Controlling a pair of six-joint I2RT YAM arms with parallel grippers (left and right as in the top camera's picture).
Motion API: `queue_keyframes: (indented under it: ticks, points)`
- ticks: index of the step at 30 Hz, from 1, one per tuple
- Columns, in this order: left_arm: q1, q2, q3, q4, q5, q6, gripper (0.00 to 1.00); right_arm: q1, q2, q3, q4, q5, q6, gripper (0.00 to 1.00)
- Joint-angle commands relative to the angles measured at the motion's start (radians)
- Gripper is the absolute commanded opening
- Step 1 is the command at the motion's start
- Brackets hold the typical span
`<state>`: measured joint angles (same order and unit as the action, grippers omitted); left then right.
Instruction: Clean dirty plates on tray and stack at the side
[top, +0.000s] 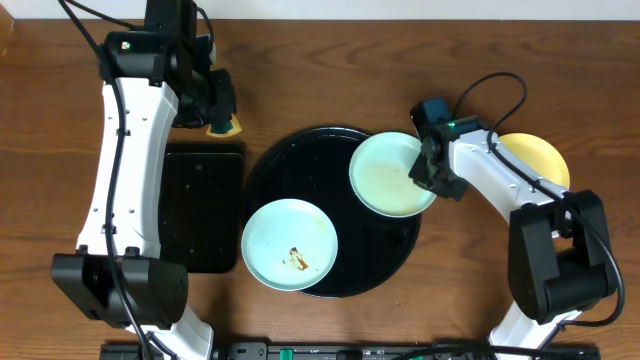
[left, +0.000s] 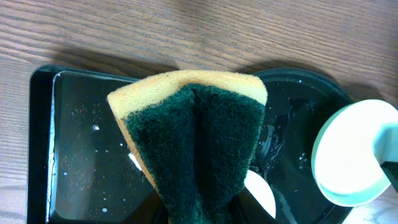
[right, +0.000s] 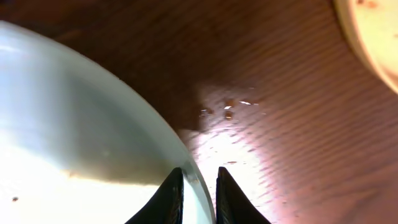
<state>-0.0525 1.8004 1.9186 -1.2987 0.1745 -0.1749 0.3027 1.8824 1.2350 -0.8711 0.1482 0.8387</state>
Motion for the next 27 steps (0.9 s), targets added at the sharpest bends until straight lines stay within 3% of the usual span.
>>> queue_keyframes:
  ticks: [1,12,27]
  points:
    - [0.003,0.003,0.010,-0.004,0.002,0.021,0.25,0.013,0.003,-0.004,0.011,-0.031,-0.010,0.04]
    - [0.003,0.003,0.010,-0.006,0.002,0.021,0.25,0.051,-0.015,-0.003,0.037,0.016,-0.026,0.02]
    - [0.003,0.003,0.010,-0.006,0.002,0.021,0.25,0.193,-0.231,0.030,-0.024,0.234,-0.089,0.02]
